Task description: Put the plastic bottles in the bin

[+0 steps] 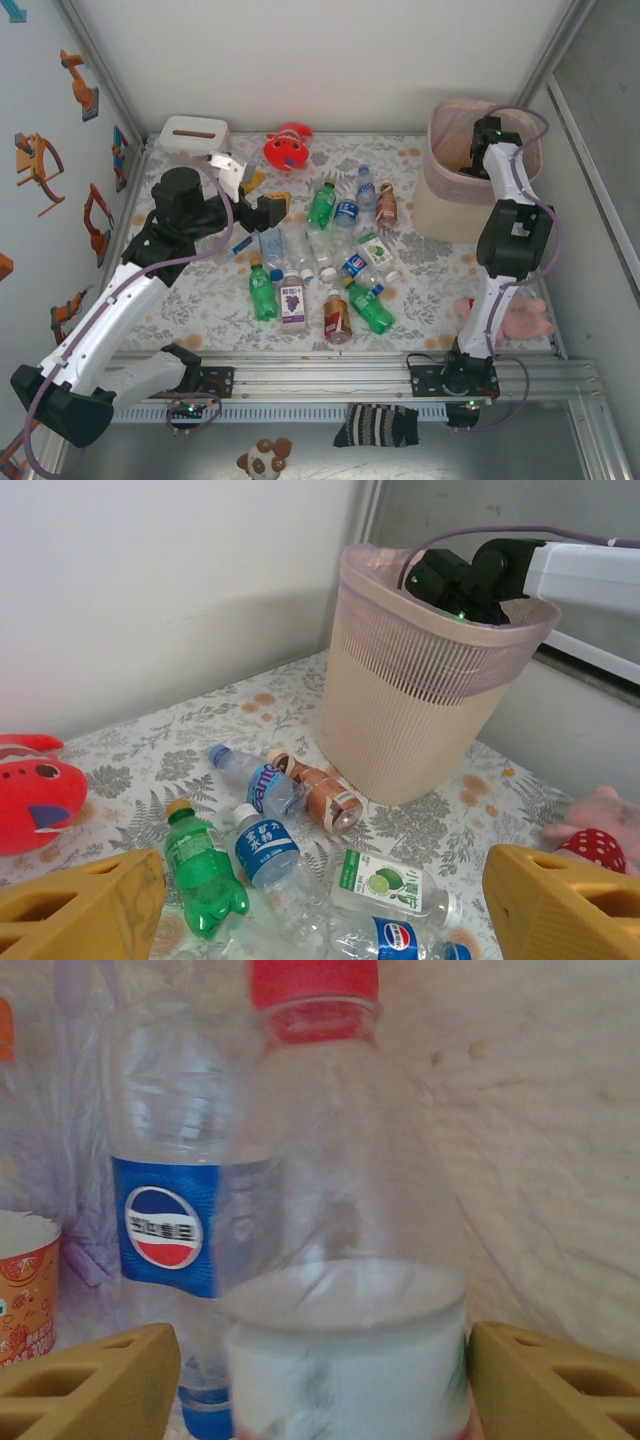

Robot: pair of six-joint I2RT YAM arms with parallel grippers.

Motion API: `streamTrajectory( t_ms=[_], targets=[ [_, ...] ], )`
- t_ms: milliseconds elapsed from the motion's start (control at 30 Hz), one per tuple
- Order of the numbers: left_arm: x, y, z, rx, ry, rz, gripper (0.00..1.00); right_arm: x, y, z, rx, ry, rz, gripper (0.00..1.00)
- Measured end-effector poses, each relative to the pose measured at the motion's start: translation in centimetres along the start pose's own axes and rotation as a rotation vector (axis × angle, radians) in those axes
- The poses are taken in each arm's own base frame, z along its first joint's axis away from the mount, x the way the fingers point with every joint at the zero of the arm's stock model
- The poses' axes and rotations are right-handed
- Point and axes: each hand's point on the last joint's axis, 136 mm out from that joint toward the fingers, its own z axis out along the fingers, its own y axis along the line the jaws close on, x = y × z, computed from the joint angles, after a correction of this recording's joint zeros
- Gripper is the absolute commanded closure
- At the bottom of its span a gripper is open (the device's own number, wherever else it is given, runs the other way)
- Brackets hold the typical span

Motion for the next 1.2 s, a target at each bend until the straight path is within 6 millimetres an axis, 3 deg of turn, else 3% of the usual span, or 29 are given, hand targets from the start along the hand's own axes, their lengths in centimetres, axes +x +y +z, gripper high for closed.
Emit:
streamTrajectory(
  t_ms=[200, 367, 600, 900, 1200],
  targets=[
    [0.5, 0.1, 0.0, -0.003, 0.021, -0.009, 0.18, -0.2, 0.0, -0.5, -0.009, -0.014, 0.004, 0.18],
    [1.1, 0.4, 0.0, -0.017, 0.041, -0.018, 0.18, -0.6, -0.6, -2.7, -0.009, -0.06, 0.016, 0.19],
    [2.9, 1.4, 0.2, -0.054, 0.111, -0.028, 0.18, -1.2, -1.7, -8.2, -0.017, -0.172, 0.046, 0.21],
    [8.0, 4.1, 0.8, -0.14, 0.328, -0.047, 0.18, -1.4, -2.4, -16.9, -0.096, -0.367, 0.098, 0.23],
    [11.6, 7.7, -0.1, -0.235, 0.52, -0.027, 0.19, -0.6, -0.4, -22.6, -0.244, -0.49, 0.104, 0.25]
  ],
)
